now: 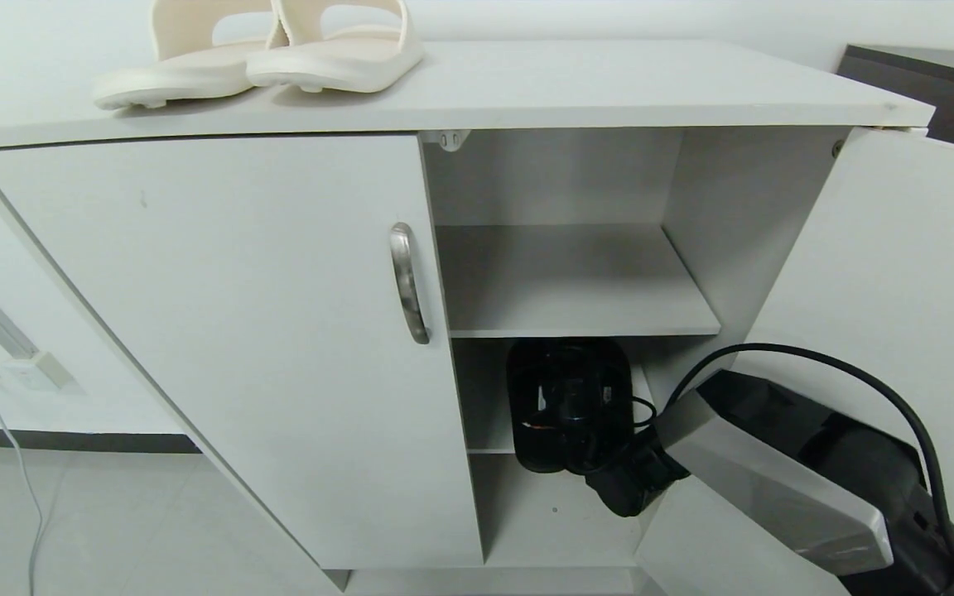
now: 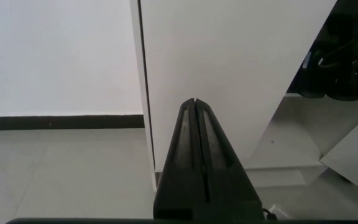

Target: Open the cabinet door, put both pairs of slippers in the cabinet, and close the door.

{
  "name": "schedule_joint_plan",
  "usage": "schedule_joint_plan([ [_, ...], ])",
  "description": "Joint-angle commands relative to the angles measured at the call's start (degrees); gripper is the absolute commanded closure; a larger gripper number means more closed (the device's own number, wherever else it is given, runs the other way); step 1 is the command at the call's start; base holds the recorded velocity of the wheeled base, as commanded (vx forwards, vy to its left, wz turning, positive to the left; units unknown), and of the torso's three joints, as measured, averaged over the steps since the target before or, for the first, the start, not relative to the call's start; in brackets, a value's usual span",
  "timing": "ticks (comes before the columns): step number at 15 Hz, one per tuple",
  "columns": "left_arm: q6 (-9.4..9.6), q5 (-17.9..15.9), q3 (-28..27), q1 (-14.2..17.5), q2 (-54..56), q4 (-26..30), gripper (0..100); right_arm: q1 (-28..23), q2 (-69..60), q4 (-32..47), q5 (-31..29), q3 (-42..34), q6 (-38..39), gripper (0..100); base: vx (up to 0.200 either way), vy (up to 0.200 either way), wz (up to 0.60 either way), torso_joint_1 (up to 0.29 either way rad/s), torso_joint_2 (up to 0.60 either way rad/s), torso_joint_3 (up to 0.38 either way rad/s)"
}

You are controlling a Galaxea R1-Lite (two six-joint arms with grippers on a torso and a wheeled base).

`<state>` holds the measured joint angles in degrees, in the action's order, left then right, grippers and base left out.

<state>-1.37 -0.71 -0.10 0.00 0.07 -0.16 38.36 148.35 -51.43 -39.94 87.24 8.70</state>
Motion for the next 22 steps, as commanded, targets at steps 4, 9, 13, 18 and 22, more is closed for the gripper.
schedule_joint_plan([
  [4,-0.04,0.0,0.01,0.0,-0.07,-0.02,100,-0.57,3.44,1.77,0.03,4.61,0.0,100,0.0,0.0,0.0,0.0,0.0,0.0],
  [9,-0.04,0.0,0.01,0.0,-0.07,-0.02,100,-0.75,3.7,2.3,0.03,5.05,0.0,0,0.0,0.0,0.0,0.0,0.0,0.0],
  [13,-0.04,0.0,0.01,0.0,-0.07,-0.02,100,-0.66,2.82,2.04,0.03,2.68,-0.09,0,0.0,0.0,0.0,0.0,0.0,0.0],
  [18,-0.04,0.0,0.01,0.0,-0.07,-0.02,100,0.31,-4.03,-3.32,-0.05,-8.4,-0.09,0,0.0,0.0,0.0,0.0,0.0,0.0],
  [22,-0.04,0.0,0.01,0.0,-0.07,-0.02,100,2.15,-11.68,-11.15,-0.05,-23.08,-0.09,0,0.0,0.0,0.0,0.0,0.0,0.0],
])
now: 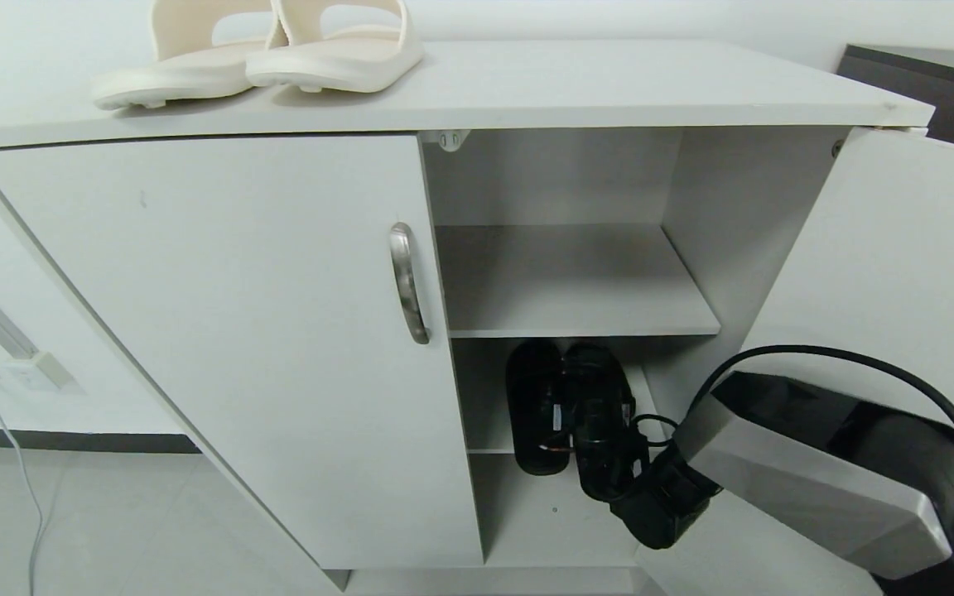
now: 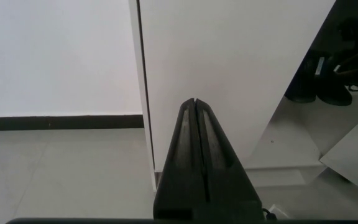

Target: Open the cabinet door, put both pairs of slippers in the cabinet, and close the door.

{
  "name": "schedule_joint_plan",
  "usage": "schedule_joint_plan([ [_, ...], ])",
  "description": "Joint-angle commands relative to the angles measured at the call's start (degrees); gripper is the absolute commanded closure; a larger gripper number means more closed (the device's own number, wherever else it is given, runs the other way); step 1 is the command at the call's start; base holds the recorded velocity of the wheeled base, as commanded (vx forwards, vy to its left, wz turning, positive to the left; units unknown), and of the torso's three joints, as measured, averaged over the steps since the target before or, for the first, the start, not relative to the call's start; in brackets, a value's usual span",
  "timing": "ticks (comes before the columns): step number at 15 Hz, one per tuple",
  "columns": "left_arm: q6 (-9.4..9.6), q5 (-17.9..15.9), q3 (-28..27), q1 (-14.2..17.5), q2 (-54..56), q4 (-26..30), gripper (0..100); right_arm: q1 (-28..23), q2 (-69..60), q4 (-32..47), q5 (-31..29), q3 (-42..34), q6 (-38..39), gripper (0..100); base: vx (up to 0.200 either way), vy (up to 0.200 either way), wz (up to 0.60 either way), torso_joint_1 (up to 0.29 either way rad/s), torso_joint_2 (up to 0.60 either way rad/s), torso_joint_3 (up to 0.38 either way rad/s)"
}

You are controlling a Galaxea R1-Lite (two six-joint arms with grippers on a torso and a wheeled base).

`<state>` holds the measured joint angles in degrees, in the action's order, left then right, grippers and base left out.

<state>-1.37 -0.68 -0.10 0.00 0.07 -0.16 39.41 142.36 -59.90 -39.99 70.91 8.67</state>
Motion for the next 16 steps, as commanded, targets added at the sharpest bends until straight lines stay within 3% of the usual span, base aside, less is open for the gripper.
schedule_joint_plan([
  [1,0.05,-0.02,0.01,0.0,-0.07,-0.02,100,2.07,-8.33,-4.52,-0.09,-11.06,-0.14,0,0.0,0.0,0.0,0.0,0.0,0.0],
  [5,0.05,-0.11,0.01,0.0,-0.07,-0.02,100,7.87,-18.61,-9.53,-0.36,-28.02,-0.58,0,0.0,0.0,0.0,0.0,0.0,0.0],
  [8,0.05,-0.02,0.01,0.0,-0.07,-0.02,100,11.12,-23.27,-13.66,-0.18,-36.02,-3.66,0,0.0,0.0,0.0,0.0,0.0,0.0],
  [16,0.05,-0.11,0.01,0.0,-0.07,-0.02,100,11.3,-23.62,-14.19,-0.01,-37.34,-3.48,0,0.0,0.0,0.0,0.0,0.0,0.0],
])
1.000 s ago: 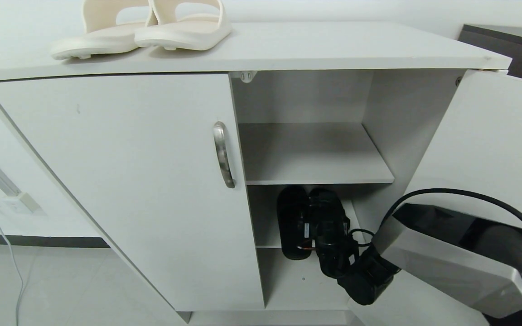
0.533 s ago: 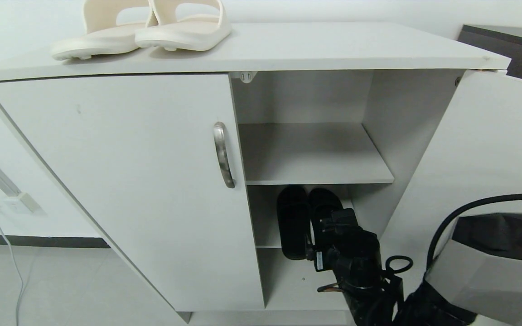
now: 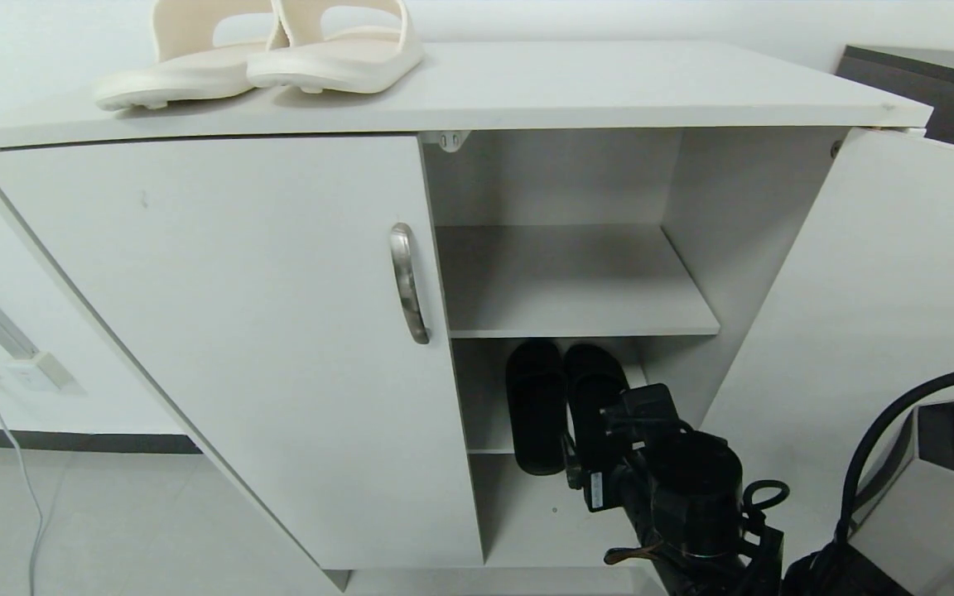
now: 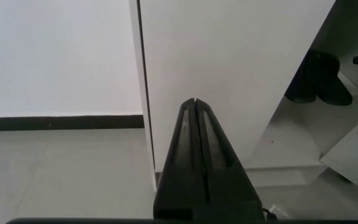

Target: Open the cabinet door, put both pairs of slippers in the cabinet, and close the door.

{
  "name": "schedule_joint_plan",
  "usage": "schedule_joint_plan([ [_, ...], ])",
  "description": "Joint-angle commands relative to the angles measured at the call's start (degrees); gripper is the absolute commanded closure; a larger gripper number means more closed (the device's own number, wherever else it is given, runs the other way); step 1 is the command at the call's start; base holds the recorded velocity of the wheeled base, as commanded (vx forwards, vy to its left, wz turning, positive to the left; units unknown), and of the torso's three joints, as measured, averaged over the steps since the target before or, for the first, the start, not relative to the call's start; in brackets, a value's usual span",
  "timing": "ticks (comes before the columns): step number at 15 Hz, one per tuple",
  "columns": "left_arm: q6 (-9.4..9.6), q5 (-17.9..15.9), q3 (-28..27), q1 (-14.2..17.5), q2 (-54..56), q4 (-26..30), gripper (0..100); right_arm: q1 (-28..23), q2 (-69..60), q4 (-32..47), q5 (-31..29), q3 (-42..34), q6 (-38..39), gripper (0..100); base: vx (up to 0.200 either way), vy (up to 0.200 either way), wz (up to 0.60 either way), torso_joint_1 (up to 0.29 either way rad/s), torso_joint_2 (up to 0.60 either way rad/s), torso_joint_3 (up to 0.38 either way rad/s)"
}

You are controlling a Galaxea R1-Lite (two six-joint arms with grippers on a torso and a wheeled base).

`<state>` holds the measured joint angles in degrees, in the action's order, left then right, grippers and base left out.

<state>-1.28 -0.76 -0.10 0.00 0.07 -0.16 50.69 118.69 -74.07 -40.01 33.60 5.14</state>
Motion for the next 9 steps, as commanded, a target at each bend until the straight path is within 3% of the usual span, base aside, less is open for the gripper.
schedule_joint_plan([
  [1,-0.04,0.05,0.01,0.0,-0.07,-0.02,100,0.02,0.23,-0.11,-0.07,-0.02,0.04,0,-0.2,0.0,0.0,0.002,0.0,-0.002],
  [6,-0.04,0.05,0.01,0.0,-0.07,-0.02,100,0.02,0.67,-1.25,-0.24,-0.11,0.04,0,-0.2,0.0,0.0,0.001,0.0,0.0],
  [9,0.05,-0.04,0.01,0.0,-0.07,-0.02,100,0.02,0.67,-1.34,-0.24,-0.29,0.04,0,0.0,0.0,0.0,0.0,0.0,0.0],
])
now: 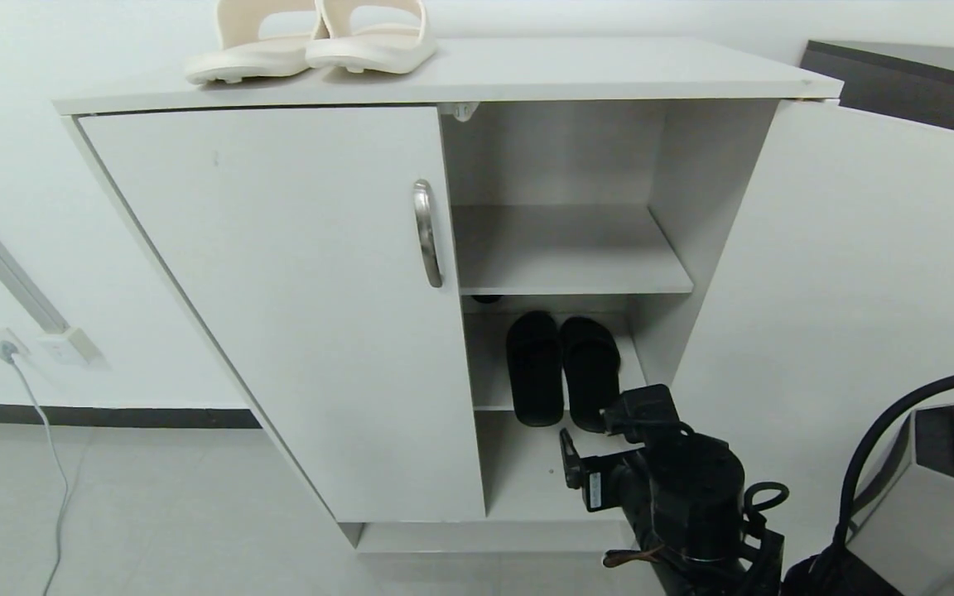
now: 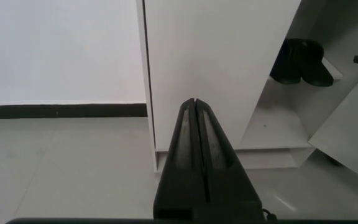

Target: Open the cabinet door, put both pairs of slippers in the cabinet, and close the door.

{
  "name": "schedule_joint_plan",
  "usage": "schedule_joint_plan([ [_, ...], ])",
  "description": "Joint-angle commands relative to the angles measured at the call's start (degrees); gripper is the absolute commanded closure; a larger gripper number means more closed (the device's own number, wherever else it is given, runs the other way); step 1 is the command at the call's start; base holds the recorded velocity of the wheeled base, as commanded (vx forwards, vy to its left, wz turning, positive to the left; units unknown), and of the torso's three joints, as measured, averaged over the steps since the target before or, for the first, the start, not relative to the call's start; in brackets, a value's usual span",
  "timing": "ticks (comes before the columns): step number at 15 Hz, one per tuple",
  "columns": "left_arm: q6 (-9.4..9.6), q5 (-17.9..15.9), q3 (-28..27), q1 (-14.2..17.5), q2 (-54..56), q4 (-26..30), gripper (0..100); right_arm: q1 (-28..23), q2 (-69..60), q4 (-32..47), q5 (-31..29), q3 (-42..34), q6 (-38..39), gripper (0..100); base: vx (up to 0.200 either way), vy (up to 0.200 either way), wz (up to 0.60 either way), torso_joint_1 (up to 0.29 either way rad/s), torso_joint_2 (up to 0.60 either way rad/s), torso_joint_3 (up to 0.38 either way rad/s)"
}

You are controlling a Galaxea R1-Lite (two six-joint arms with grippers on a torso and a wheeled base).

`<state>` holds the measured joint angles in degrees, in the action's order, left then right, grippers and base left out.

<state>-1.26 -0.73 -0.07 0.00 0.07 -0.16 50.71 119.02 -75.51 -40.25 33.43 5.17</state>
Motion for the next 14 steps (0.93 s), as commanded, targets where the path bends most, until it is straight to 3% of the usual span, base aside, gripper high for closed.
schedule_joint_plan([
  [1,-0.06,0.03,-0.01,0.0,-0.07,-0.02,100,0.0,0.34,-0.43,0.0,-0.29,0.02,0,0.0,0.0,0.0,0.0,0.0,0.0],
  [10,0.2,-0.15,-0.01,0.0,-0.07,-0.02,100,-0.79,-0.36,-1.04,0.0,-0.38,-0.33,0,0.0,0.0,0.0,0.0,0.0,0.0],
  [14,0.2,-0.24,-0.01,0.0,-0.07,-0.02,100,-0.97,-0.45,-1.04,0.0,-0.38,-0.33,0,0.0,0.0,0.0,0.004,0.0,0.162],
])
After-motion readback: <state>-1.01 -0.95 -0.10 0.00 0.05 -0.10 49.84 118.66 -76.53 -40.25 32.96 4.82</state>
